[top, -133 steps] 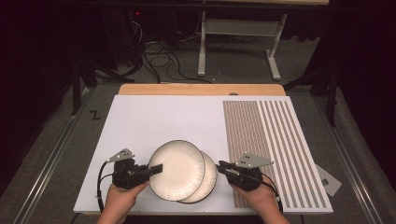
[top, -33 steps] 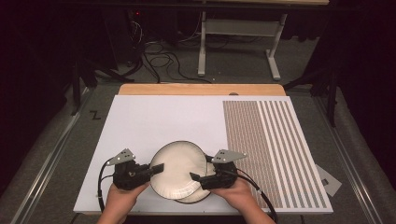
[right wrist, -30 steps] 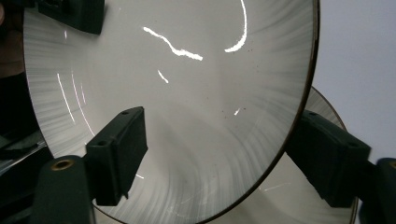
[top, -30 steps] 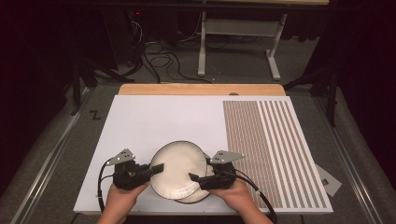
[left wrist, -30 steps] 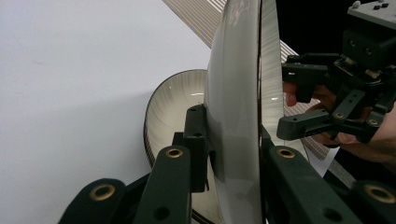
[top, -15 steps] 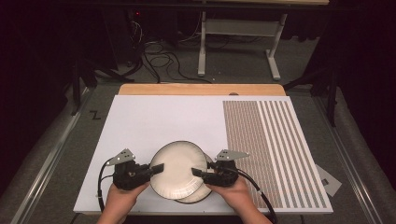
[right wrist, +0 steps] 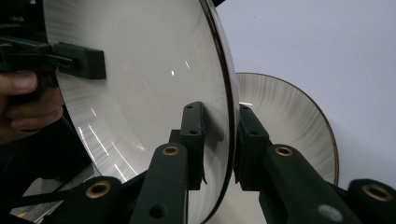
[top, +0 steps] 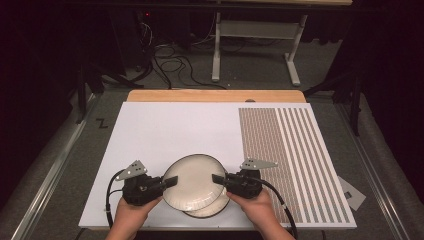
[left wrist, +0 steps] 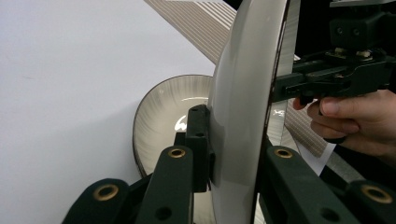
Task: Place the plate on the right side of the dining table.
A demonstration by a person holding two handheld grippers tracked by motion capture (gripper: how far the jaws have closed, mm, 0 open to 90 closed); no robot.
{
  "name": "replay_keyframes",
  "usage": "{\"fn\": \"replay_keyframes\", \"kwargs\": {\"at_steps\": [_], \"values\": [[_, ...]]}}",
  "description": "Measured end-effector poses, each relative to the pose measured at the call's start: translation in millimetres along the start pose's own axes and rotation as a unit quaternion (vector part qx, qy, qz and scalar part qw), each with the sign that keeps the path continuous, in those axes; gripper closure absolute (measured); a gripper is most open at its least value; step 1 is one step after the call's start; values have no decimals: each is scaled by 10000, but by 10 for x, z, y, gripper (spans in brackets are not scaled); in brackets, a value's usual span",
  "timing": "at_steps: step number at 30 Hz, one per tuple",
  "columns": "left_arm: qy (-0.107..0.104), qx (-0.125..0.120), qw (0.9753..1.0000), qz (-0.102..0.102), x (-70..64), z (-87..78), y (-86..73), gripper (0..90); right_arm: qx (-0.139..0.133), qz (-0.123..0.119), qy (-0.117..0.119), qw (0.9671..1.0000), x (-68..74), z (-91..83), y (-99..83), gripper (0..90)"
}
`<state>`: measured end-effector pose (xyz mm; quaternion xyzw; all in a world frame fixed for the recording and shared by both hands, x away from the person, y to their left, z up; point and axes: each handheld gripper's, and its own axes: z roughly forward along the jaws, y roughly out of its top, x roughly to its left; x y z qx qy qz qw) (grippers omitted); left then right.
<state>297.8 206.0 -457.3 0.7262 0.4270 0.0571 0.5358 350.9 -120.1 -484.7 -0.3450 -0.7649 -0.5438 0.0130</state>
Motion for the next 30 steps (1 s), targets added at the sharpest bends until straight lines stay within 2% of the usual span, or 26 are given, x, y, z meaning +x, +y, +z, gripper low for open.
{"fn": "replay_keyframes", "kwargs": {"at_steps": [3,17,28,30], "values": [[-71,-92,9999,-45,10,3,5,788,-88,10,-9,10000,15,-34,16,796],[-17,-390,9991,171,-59,20,29,778,-292,-312,-186,9989,75,-142,86,803],[-64,-503,9984,235,-151,229,170,759,-418,-526,-408,9969,-13,-397,194,818],[-61,-507,9982,315,-174,268,209,759,-425,-507,-415,9969,-21,-411,199,817]]}}
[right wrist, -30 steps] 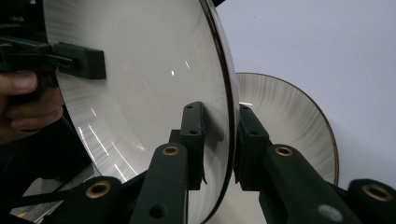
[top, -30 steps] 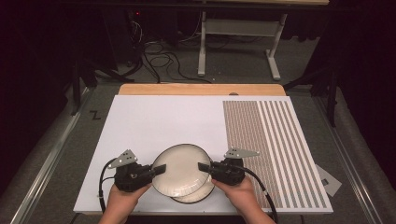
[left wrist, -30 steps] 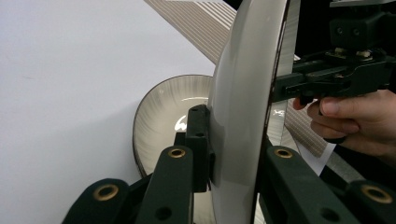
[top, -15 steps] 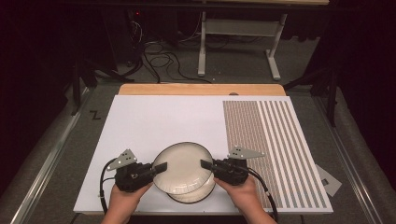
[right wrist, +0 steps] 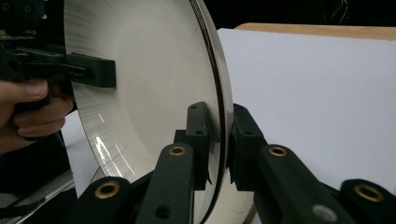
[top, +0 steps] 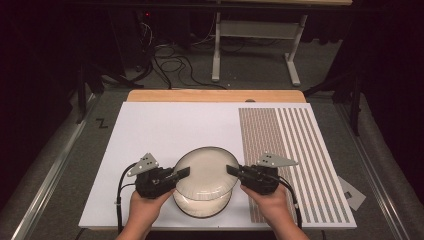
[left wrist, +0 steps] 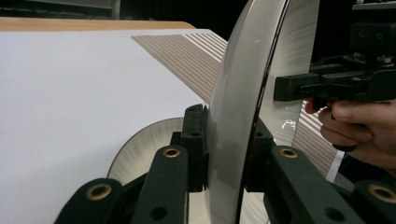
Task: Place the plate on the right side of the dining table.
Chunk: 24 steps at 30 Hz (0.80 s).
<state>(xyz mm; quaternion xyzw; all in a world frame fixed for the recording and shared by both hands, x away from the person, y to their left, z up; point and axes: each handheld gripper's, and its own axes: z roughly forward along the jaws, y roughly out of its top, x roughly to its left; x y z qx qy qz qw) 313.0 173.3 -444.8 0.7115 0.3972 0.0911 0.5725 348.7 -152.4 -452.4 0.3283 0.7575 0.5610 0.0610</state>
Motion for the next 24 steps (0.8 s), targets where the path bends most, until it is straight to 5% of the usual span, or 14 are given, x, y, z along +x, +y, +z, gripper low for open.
{"fn": "replay_keyframes", "kwargs": {"at_steps": [24], "values": [[-371,126,9991,176,-205,651,308,765,-142,0,-457,9989,-415,-518,98,813]]}}
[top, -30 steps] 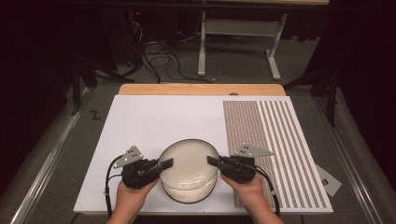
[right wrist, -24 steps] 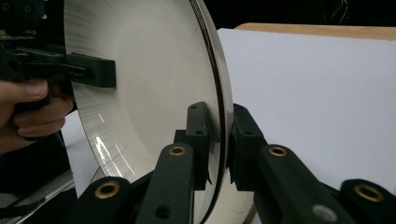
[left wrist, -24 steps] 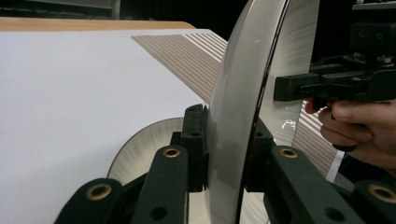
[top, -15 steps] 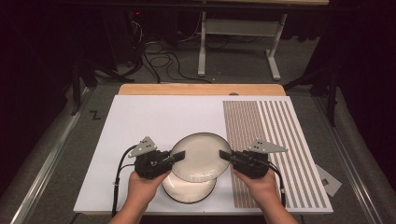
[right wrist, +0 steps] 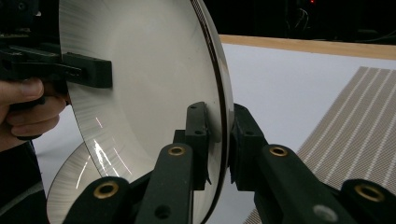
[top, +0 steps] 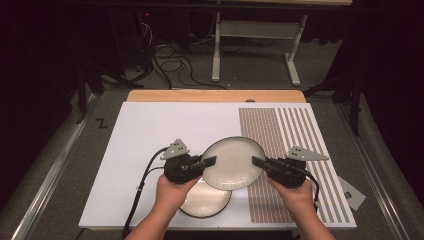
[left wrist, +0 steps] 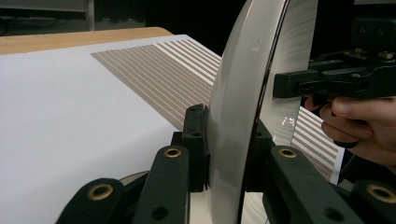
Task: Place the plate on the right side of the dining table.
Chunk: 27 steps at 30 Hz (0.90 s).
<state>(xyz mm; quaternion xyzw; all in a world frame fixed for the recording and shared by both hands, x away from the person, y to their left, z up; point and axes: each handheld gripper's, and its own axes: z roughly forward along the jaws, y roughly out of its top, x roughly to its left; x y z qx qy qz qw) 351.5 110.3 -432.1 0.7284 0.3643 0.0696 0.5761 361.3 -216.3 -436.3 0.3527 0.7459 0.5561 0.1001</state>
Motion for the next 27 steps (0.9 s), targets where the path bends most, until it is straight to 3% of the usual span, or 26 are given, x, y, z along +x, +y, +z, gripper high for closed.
{"fn": "replay_keyframes", "kwargs": {"at_steps": [13,27], "values": [[-236,148,9996,-7,-87,521,113,764,3,182,-260,9995,-354,-305,-43,813],[-486,387,9981,2,-193,1112,260,757,-102,416,-661,9969,-737,-667,-116,814]]}}
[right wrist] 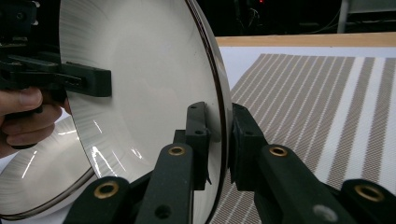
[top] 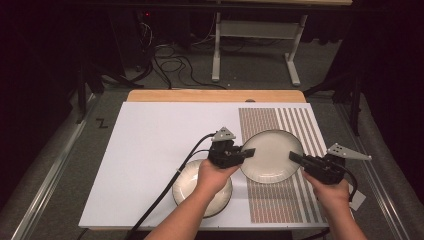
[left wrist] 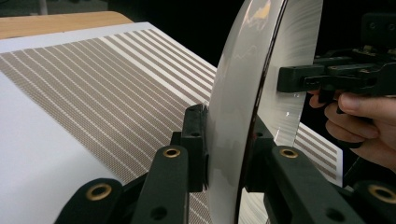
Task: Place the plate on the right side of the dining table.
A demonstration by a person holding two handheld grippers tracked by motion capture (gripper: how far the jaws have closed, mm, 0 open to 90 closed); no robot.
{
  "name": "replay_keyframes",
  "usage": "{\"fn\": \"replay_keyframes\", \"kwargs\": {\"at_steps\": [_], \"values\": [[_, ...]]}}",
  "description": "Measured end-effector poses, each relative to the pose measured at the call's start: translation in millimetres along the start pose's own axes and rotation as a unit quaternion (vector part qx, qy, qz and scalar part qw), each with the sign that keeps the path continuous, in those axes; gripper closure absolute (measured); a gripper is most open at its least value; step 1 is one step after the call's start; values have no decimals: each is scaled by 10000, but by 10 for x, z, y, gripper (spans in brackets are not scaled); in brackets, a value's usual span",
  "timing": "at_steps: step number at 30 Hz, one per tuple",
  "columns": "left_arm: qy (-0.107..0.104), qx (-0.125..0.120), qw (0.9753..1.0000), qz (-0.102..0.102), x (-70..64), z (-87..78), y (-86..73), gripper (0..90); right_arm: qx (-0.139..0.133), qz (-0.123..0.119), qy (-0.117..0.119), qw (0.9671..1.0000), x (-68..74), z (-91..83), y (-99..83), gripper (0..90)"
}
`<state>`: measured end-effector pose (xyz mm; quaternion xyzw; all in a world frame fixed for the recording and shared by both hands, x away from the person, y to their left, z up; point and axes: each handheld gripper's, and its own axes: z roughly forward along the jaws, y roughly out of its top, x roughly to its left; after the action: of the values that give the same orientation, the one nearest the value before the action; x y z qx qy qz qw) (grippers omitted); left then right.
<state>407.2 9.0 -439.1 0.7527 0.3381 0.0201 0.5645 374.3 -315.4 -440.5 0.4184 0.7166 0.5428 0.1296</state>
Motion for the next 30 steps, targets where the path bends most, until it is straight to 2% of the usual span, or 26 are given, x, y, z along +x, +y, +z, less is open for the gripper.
{"fn": "replay_keyframes", "kwargs": {"at_steps": [8,12,19,30], "values": [[-5,144,9999,-58,22,237,7,744,15,57,-150,9999,-156,-58,-35,817],[64,337,9994,-13,27,375,0,728,46,87,-263,9996,-228,-79,-55,821],[-14,429,9990,-112,28,596,21,724,66,256,-386,9989,-383,-158,-103,824],[-65,616,9980,-78,54,871,49,715,70,403,-562,9976,-569,-220,-184,825]]}}
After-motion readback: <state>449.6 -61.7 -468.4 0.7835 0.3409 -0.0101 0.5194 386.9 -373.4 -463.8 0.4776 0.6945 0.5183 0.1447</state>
